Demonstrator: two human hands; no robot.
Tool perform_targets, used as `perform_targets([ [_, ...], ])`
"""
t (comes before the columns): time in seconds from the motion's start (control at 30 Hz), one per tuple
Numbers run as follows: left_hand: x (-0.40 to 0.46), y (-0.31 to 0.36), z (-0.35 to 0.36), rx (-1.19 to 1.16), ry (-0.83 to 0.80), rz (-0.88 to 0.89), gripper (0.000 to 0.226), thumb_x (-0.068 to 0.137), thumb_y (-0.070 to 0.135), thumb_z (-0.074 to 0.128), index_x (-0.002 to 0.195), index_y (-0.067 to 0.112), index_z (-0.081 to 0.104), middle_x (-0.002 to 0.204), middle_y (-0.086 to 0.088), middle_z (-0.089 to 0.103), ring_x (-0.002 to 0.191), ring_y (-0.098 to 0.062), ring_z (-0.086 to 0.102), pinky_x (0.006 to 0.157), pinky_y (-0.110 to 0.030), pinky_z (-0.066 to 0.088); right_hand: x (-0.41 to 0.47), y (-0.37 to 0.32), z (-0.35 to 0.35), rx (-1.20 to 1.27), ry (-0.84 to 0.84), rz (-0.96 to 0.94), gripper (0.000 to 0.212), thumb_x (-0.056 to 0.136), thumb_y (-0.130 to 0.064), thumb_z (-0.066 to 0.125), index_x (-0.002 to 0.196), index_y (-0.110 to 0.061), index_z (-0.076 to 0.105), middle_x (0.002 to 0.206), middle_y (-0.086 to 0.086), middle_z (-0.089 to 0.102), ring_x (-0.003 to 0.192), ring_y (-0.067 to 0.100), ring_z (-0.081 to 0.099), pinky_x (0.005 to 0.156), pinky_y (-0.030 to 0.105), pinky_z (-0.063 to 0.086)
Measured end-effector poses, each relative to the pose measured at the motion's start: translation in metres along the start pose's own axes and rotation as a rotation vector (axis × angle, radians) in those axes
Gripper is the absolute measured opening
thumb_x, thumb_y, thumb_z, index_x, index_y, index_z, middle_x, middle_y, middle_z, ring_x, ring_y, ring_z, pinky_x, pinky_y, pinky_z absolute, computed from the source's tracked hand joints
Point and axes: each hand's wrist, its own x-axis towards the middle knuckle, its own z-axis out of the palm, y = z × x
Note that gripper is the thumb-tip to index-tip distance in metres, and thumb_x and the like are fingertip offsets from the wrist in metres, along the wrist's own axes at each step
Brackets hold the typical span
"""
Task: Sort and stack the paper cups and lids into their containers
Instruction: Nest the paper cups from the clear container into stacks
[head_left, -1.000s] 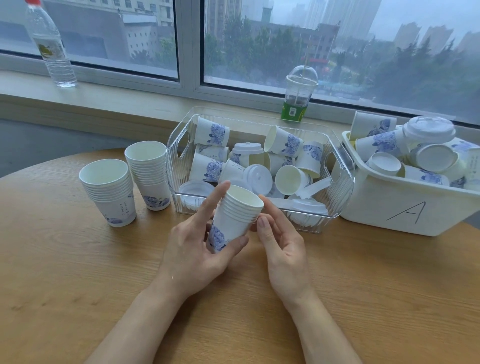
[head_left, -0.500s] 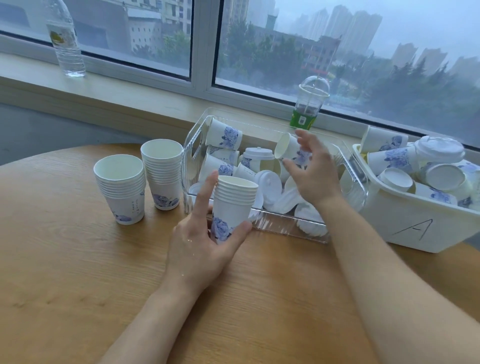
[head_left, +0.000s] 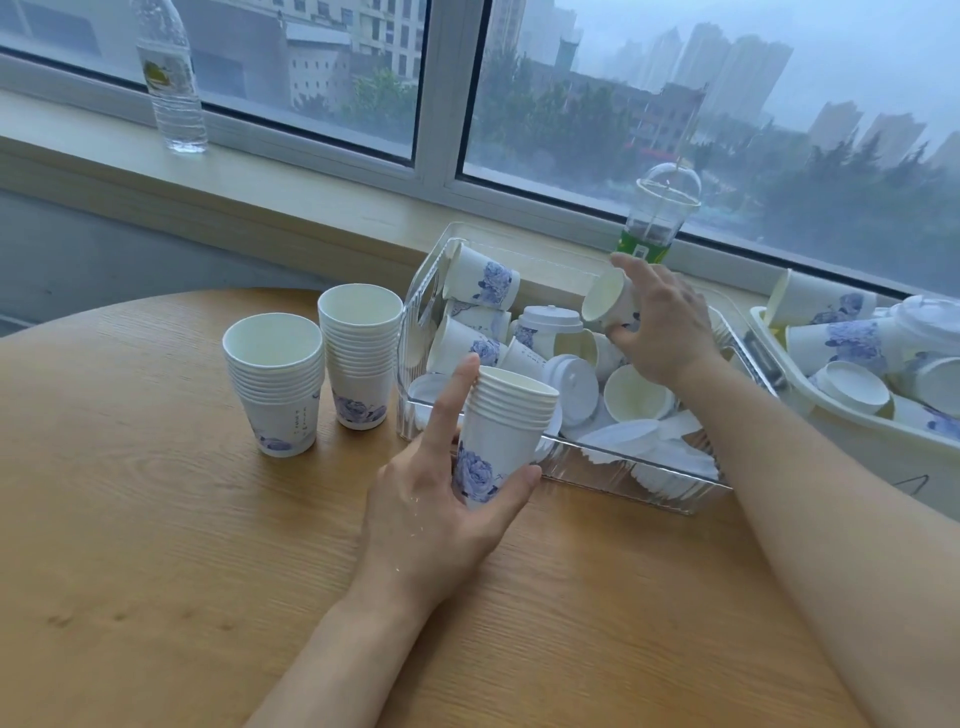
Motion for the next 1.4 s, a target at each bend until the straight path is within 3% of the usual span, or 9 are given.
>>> perform_targets([
  [0.17, 0.000, 0.001, -0.001, 0.025, -0.008, 0.009, 0.099, 0.077, 0.061, 0.077, 0.160, 0.054, 0.023, 0.087, 0.020, 0.066, 0.072, -0.005, 0.064, 0.071, -0.037, 0.060, -0.025, -0.021, -0.022, 0.456, 0.164, 0.087, 0.075, 0.084, -0.037, 0.083, 0.150, -0.036, 0.046, 0.127, 0.000, 0.065, 0.116, 0.021, 0.060, 0.102, 0.046, 0.050],
  [0.27, -0.001, 0.002, -0.002, 0.049, -0.017, 0.013, 0.099, 0.077, 0.062, 0.077, 0.160, 0.053, 0.025, 0.093, 0.027, 0.063, 0.075, -0.003, 0.064, 0.072, -0.036, 0.060, -0.054, -0.045, -0.038, 0.968, 0.037, 0.188, 0.079, 0.082, -0.036, 0.085, 0.151, -0.034, 0.046, 0.122, 0.004, 0.071, 0.114, 0.017, 0.068, 0.099, 0.039, 0.052],
  [0.37, 0.000, 0.003, -0.001, 0.058, -0.015, 0.009, 0.098, 0.076, 0.060, 0.079, 0.159, 0.054, 0.028, 0.093, 0.031, 0.061, 0.076, -0.005, 0.065, 0.073, -0.036, 0.060, -0.075, -0.060, -0.047, 1.136, -0.106, 0.190, 0.078, 0.079, -0.037, 0.080, 0.151, -0.027, 0.049, 0.118, -0.001, 0.077, 0.111, 0.010, 0.071, 0.091, 0.029, 0.046],
  [0.47, 0.000, 0.003, -0.001, 0.049, -0.017, 0.012, 0.097, 0.076, 0.059, 0.080, 0.159, 0.053, 0.030, 0.096, 0.022, 0.066, 0.077, -0.009, 0.067, 0.073, -0.038, 0.060, -0.088, -0.067, -0.048, 1.165, -0.188, 0.158, 0.073, 0.078, -0.033, 0.080, 0.146, -0.022, 0.055, 0.120, -0.005, 0.077, 0.107, 0.002, 0.071, 0.082, 0.017, 0.053],
  [0.53, 0.000, 0.003, -0.002, 0.051, -0.016, 0.011, 0.097, 0.076, 0.061, 0.078, 0.159, 0.054, 0.029, 0.095, 0.018, 0.069, 0.077, -0.011, 0.068, 0.072, -0.039, 0.060, -0.094, -0.069, -0.046, 1.147, -0.232, 0.148, 0.070, 0.080, -0.028, 0.086, 0.143, -0.019, 0.057, 0.123, -0.002, 0.076, 0.114, 0.007, 0.070, 0.086, 0.013, 0.052],
  [0.77, 0.001, 0.000, -0.001, 0.054, -0.004, 0.018, 0.093, 0.077, 0.066, 0.072, 0.159, 0.056, 0.028, 0.100, 0.018, 0.071, 0.071, -0.006, 0.061, 0.069, -0.037, 0.059, -0.102, -0.070, -0.039, 1.133, -0.338, 0.112, 0.063, 0.076, -0.022, 0.082, 0.135, -0.017, 0.062, 0.120, 0.000, 0.077, 0.115, 0.014, 0.072, 0.093, 0.019, 0.055],
  [1.03, 0.001, 0.001, 0.000, 0.073, -0.010, 0.028, 0.093, 0.078, 0.064, 0.074, 0.159, 0.054, 0.029, 0.106, 0.016, 0.073, 0.078, -0.009, 0.068, 0.071, -0.033, 0.059, -0.106, -0.068, -0.030, 1.029, -0.408, 0.108, 0.062, 0.079, -0.033, 0.090, 0.134, -0.025, 0.063, 0.124, -0.002, 0.074, 0.117, 0.015, 0.070, 0.099, 0.032, 0.058],
  [1.2, 0.001, 0.001, -0.001, 0.075, -0.009, 0.035, 0.092, 0.080, 0.065, 0.072, 0.160, 0.053, 0.029, 0.109, 0.016, 0.073, 0.083, -0.009, 0.070, 0.073, -0.033, 0.059, -0.110, -0.069, -0.028, 1.005, -0.446, 0.096, 0.064, 0.081, -0.046, 0.077, 0.139, -0.024, 0.061, 0.124, -0.004, 0.075, 0.117, 0.009, 0.070, 0.102, 0.025, 0.055],
  [1.4, 0.001, 0.002, -0.002, 0.075, -0.009, 0.026, 0.093, 0.080, 0.063, 0.074, 0.160, 0.053, 0.027, 0.108, 0.014, 0.074, 0.086, -0.011, 0.071, 0.076, -0.036, 0.060, -0.109, -0.073, -0.024, 0.947, -0.435, 0.101, 0.057, 0.093, -0.067, 0.056, 0.133, -0.029, 0.069, 0.129, -0.004, 0.072, 0.125, 0.019, 0.064, 0.113, 0.047, 0.047],
])
